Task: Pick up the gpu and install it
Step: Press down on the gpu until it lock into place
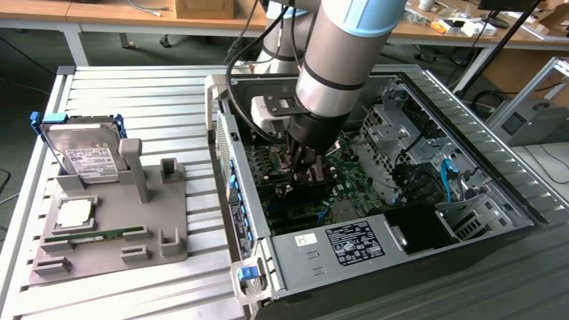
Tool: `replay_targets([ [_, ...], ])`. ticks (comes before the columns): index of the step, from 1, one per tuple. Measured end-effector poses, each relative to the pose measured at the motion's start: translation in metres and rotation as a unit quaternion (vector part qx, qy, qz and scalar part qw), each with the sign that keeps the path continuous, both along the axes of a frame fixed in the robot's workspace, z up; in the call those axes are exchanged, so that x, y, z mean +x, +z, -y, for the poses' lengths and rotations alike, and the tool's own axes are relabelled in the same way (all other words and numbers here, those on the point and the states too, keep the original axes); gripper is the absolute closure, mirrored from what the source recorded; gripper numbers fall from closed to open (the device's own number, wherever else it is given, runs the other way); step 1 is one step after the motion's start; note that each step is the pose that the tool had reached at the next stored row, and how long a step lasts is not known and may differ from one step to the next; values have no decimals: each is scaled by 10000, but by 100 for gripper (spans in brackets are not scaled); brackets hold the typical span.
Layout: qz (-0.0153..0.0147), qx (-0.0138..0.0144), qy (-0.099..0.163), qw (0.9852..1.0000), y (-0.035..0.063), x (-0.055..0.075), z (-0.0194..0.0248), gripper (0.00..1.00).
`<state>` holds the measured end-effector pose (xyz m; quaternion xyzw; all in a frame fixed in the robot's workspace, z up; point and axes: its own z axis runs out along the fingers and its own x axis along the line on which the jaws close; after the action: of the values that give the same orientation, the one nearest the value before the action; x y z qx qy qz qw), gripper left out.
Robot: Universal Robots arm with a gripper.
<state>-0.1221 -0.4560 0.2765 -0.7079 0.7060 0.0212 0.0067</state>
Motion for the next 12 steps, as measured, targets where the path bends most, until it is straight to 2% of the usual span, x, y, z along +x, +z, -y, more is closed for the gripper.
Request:
replay_targets([
  [5, 0, 2, 0, 10000, 11, -3, 1, 89],
  [9, 0, -1, -1, 10000, 116, -3, 0, 89],
  [12, 0, 1, 0, 10000, 120, -2, 0, 89],
])
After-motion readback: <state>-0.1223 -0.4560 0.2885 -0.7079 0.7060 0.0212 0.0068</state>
